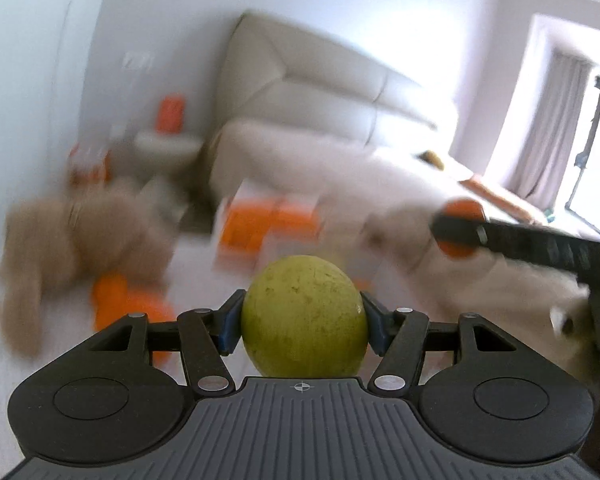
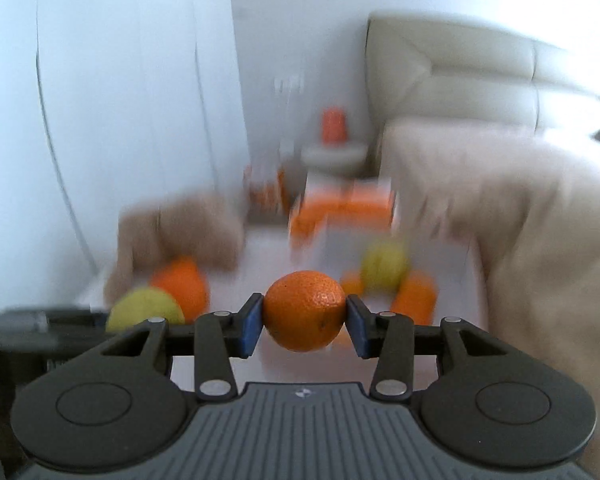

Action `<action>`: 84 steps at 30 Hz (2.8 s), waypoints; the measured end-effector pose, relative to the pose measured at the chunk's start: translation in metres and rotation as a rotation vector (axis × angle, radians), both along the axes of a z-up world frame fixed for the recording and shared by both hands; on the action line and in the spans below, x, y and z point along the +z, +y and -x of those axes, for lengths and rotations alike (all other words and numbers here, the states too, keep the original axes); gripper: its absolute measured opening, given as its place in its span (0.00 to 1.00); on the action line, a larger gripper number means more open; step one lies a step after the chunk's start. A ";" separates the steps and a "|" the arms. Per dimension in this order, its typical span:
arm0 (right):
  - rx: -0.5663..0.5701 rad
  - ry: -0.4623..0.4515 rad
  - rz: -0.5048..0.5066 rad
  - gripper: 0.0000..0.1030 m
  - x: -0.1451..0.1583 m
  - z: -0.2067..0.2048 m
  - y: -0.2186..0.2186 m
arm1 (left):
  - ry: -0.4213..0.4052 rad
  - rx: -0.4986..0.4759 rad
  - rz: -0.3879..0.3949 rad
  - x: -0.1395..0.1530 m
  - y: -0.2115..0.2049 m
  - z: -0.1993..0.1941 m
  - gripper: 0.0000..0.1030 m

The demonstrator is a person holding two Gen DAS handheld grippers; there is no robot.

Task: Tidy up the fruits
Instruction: 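Carry the pear and tangerine over the pink box and open both grippers, then close the left gripper on a tangerine by the teddy bear while the right gripper reaches for the large orange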

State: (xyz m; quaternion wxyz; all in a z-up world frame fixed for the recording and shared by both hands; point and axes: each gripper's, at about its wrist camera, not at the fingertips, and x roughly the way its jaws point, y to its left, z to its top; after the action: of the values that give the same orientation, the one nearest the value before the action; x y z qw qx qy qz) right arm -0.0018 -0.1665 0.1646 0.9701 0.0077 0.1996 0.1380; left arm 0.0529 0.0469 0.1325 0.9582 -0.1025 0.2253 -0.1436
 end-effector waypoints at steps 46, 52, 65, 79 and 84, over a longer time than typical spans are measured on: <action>-0.062 0.434 0.173 0.44 -0.101 -0.170 0.014 | 0.026 0.394 0.112 -0.094 0.150 -0.034 0.60; -0.141 0.345 0.212 0.56 -0.079 -0.158 0.032 | -0.002 0.480 0.170 -0.103 0.177 -0.020 0.60; 0.187 0.338 0.071 0.77 -0.066 -0.143 0.155 | 0.043 0.538 0.145 -0.113 0.180 -0.016 0.60; 0.200 0.481 0.162 0.62 -0.102 -0.198 0.241 | 0.086 0.554 0.085 -0.117 0.176 -0.020 0.60; 0.194 0.536 0.200 0.49 -0.116 -0.205 0.259 | 0.098 0.550 0.088 -0.119 0.177 -0.021 0.60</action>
State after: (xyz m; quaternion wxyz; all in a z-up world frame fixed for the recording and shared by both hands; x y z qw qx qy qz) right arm 0.2028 0.0928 0.0482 0.8609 -0.0709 0.4612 0.2028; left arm 0.0740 0.2236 0.0136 0.9438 -0.2080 0.2287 0.1173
